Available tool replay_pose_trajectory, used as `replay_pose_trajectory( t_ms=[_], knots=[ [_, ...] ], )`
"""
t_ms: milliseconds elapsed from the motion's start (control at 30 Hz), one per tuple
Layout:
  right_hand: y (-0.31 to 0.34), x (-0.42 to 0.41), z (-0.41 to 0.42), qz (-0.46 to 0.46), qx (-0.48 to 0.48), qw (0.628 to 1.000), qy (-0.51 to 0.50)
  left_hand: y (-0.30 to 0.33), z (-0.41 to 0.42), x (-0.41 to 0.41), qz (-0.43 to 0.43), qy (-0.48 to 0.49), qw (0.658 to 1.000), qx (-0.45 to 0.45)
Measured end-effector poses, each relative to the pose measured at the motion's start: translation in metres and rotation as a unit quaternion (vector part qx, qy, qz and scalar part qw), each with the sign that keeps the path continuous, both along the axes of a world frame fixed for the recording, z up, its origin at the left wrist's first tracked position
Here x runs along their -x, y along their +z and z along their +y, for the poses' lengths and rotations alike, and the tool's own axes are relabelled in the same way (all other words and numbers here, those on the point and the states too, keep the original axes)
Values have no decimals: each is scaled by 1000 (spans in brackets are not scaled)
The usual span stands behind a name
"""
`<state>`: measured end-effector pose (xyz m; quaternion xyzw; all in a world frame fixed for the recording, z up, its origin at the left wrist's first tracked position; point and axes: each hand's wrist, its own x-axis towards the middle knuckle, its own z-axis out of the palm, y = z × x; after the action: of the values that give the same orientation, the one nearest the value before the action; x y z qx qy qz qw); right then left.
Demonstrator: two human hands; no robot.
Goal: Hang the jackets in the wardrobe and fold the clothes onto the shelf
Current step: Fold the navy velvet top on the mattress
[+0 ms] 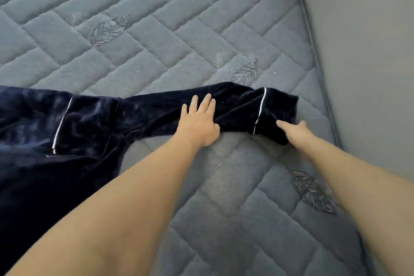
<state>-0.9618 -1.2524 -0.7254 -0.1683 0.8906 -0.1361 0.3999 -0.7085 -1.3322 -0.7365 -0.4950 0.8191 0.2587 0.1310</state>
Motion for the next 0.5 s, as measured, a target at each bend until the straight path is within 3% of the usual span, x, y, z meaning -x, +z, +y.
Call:
replay_pose_trajectory(
  t_ms=[100,167,300,433,500],
  knots=[
    [-4,13,-7,-145,87,980,-107,-14,-7,32,-87,3,992,-86],
    [-2,14,-24,-201,139,959,-141,-18,0,44,-126,-5,991,-35],
    [1,16,-45,-184,150,957,-169,-22,36,54,-91,-90,976,174],
    [18,24,-39,-131,149,971,-133,-14,51,67,-84,-80,973,198],
    [37,26,-34,-166,168,964,-125,-5,53,71,-63,-62,976,200]
  ],
)
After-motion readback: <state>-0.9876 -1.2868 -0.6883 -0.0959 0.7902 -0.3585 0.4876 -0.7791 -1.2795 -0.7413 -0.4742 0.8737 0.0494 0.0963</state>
